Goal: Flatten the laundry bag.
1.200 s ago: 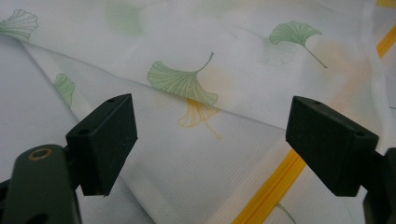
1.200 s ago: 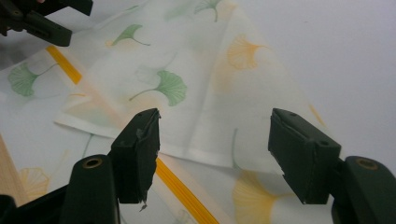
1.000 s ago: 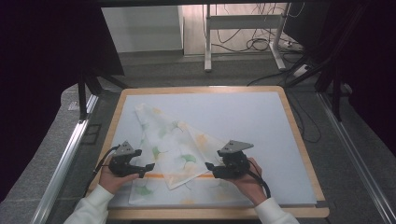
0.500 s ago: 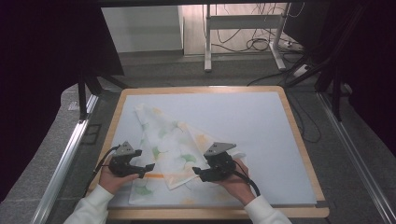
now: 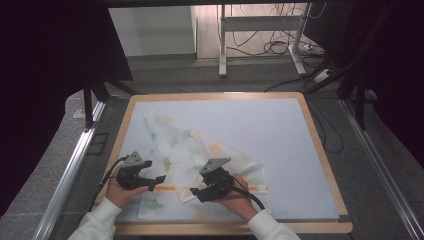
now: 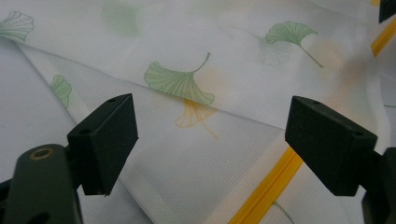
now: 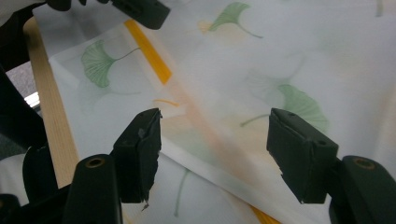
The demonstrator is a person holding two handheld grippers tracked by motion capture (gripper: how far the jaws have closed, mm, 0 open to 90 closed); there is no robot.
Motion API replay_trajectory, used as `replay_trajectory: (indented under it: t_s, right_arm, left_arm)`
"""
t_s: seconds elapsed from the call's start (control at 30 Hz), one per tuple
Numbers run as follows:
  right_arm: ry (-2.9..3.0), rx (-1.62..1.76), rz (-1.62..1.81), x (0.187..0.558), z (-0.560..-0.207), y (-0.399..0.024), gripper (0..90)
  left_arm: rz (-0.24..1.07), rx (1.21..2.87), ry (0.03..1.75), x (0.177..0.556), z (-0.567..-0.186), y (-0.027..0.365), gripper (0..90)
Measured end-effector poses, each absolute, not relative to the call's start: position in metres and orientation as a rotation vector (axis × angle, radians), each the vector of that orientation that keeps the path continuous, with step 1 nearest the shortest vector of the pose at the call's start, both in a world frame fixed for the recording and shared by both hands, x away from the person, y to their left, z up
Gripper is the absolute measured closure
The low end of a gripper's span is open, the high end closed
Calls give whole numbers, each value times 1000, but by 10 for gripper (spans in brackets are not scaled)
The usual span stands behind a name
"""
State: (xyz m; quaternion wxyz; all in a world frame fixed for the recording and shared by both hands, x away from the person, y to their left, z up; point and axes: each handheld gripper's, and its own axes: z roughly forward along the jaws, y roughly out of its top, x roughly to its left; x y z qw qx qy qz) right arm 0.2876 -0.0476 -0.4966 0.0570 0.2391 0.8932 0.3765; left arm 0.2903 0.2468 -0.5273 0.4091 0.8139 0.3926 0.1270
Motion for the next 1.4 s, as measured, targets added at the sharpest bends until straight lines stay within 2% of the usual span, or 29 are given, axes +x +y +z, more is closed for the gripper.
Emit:
replay_trajectory:
  t_s: [0.5,1.1,1.2,1.33,1.37,1.4]
  right_arm:
    - [2778,657,1077,280,-511,-12,339]
    - [2811,593,958,274,-524,10,341]
    - [2800,576,931,274,-526,9,378]
    - [2775,549,897,274,-526,7,487]
    - [2775,549,897,274,-526,7,487]
    - [2760,545,875,274,-525,7,554]
  left_arm:
    - [318,2048,985,290,-527,248,168]
    - [320,2041,984,290,-526,248,168]
    - [322,2046,982,290,-526,248,168]
    - [319,2049,981,290,-526,248,168]
    - [319,2049,981,290,-526,248,168]
    - [320,2049,982,290,-527,248,168]
